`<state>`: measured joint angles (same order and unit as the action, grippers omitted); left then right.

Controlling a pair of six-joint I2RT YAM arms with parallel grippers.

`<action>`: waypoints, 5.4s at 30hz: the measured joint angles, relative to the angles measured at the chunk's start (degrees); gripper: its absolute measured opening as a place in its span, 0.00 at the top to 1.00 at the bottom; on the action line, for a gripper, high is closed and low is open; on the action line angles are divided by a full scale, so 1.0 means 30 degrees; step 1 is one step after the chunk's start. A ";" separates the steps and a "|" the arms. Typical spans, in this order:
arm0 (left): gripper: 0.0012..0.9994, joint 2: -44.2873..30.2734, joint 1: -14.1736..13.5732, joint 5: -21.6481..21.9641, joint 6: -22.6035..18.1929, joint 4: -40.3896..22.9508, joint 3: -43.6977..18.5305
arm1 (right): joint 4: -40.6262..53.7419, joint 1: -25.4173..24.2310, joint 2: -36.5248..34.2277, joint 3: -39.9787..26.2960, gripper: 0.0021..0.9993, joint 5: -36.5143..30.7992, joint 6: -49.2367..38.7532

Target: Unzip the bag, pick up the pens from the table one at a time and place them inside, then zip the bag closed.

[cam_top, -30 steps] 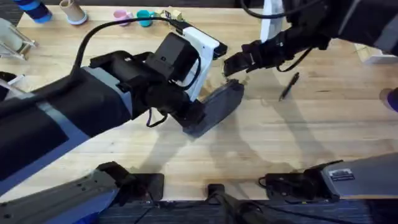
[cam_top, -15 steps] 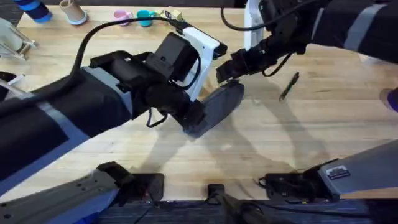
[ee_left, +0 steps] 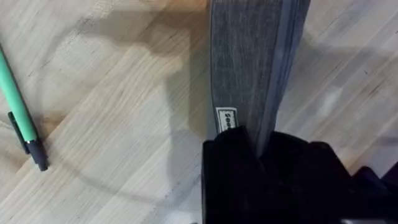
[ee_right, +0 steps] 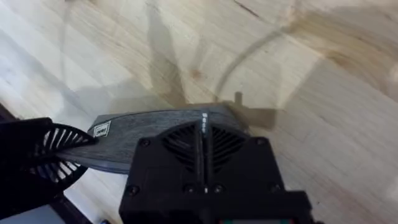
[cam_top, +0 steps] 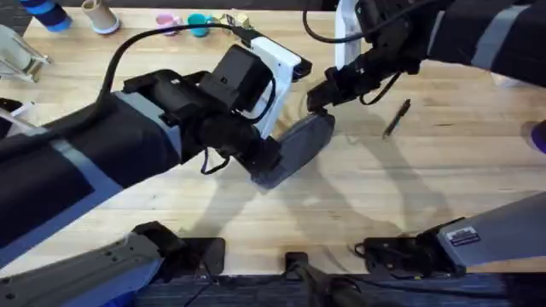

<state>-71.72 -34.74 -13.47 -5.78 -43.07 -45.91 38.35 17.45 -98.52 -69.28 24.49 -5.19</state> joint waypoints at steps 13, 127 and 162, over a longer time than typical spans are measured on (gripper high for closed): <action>0.96 -0.0006 0.0000 -0.0008 0.0000 -0.0007 0.0000 | 0.0847 0.0000 0.2350 0.0000 0.97 0.0000 0.0000; 0.01 0.8306 0.0000 0.2441 -0.0277 -0.2878 -0.0087 | 0.5466 0.4629 0.6894 -0.3891 0.97 -0.6584 -1.7986; 0.01 0.9896 0.0006 0.2448 -0.0270 -0.4537 -0.0087 | 0.6697 0.5421 0.2363 -0.1836 0.97 -0.6150 -2.4283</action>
<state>-42.04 -34.72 -6.13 -6.59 -56.68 -46.17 58.44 33.71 -91.43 -74.78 6.04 -78.04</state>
